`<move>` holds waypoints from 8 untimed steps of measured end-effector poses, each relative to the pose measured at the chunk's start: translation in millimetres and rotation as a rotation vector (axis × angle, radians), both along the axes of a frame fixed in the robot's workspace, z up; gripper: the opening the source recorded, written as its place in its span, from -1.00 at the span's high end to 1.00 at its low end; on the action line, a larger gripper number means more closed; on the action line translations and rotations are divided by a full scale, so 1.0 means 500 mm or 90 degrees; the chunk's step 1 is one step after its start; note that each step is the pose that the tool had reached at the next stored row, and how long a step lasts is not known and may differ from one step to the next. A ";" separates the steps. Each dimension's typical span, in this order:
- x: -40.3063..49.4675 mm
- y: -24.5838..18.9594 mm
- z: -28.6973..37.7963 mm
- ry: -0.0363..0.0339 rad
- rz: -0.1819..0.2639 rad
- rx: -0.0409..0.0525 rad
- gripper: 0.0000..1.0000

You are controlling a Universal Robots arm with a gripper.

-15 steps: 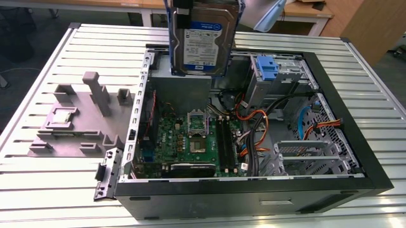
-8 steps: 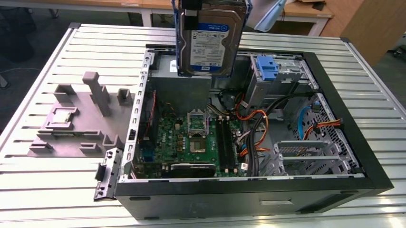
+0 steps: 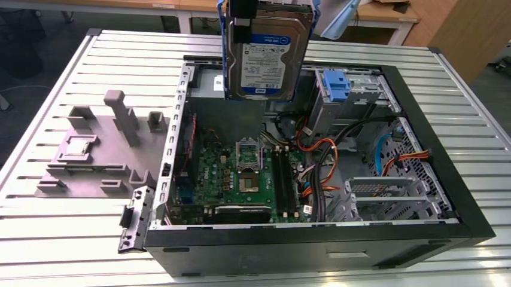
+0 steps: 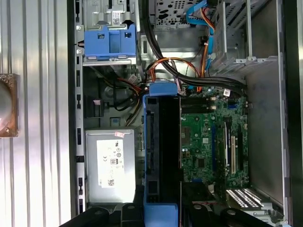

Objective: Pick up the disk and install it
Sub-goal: 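Pick up the disk, then insert the disk into the insertion slot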

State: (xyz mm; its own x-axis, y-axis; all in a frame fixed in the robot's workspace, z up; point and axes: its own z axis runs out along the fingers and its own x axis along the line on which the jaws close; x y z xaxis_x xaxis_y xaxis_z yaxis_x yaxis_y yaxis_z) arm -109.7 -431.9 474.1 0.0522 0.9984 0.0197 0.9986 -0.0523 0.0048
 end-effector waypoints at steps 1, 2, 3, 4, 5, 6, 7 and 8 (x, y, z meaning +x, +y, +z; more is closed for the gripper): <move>0.000 -0.0001 0.000 0.0000 0.000 -0.0001 0.26; 0.000 -0.0017 0.000 0.0000 0.000 0.0000 0.26; 0.000 -0.0032 -0.001 0.0000 0.000 0.0001 0.26; 0.000 -0.0032 -0.001 0.0000 0.000 0.0000 0.26; 0.000 -0.0033 -0.001 0.0000 0.000 0.0000 0.26; 0.000 -0.0033 -0.001 0.0000 0.000 0.0000 0.26; 0.000 -0.0034 -0.001 0.0000 0.000 0.0000 0.26; 0.000 -0.0035 -0.001 0.0000 0.000 0.0001 0.26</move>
